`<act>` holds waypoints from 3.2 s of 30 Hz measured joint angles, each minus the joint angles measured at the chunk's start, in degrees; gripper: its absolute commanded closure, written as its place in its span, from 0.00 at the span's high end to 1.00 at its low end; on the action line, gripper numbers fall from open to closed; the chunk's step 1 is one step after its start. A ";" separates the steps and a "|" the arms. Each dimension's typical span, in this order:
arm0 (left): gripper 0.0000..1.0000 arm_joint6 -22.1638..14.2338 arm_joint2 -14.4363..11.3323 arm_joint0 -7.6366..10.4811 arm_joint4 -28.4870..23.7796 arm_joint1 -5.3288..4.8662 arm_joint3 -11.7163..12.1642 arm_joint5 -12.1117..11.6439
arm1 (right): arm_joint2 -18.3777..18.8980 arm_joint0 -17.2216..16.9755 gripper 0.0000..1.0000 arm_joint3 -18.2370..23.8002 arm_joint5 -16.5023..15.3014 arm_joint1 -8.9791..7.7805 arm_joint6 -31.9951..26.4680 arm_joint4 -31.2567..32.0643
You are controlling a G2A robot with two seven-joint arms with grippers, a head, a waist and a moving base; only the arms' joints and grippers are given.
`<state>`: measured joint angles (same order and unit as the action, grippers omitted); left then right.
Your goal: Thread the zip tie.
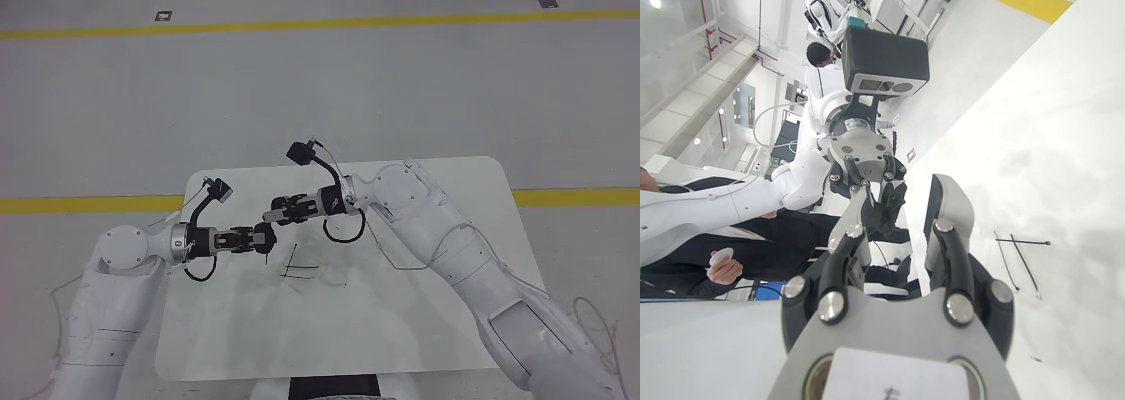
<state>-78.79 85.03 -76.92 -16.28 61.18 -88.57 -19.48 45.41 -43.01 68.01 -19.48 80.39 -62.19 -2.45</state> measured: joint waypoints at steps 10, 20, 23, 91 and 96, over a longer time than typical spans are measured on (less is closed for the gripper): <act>0.00 0.00 0.00 0.00 0.00 0.00 0.00 0.00 | -0.25 0.06 0.20 -0.04 0.00 0.14 0.02 0.25; 0.00 0.00 0.00 0.00 0.00 0.00 0.00 0.00 | -0.31 0.03 0.10 -0.12 0.00 0.18 -0.03 0.44; 0.00 0.00 0.00 0.00 0.00 0.00 0.00 0.00 | -0.28 -0.03 0.05 -0.09 0.00 0.18 -0.01 0.50; 1.00 4.95 0.40 -1.07 -2.40 0.20 -0.76 0.00 | 6.71 -3.30 0.00 -9.79 2.59 1.28 11.43 -19.41; 1.00 7.18 3.92 -2.95 -4.74 1.04 -2.86 0.00 | 9.53 -5.76 0.00 -8.63 4.43 1.02 13.51 -25.63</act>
<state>-71.62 88.96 -79.86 -21.03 62.22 -91.43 -19.48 54.94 -48.78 59.38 -15.06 81.42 -48.68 -28.08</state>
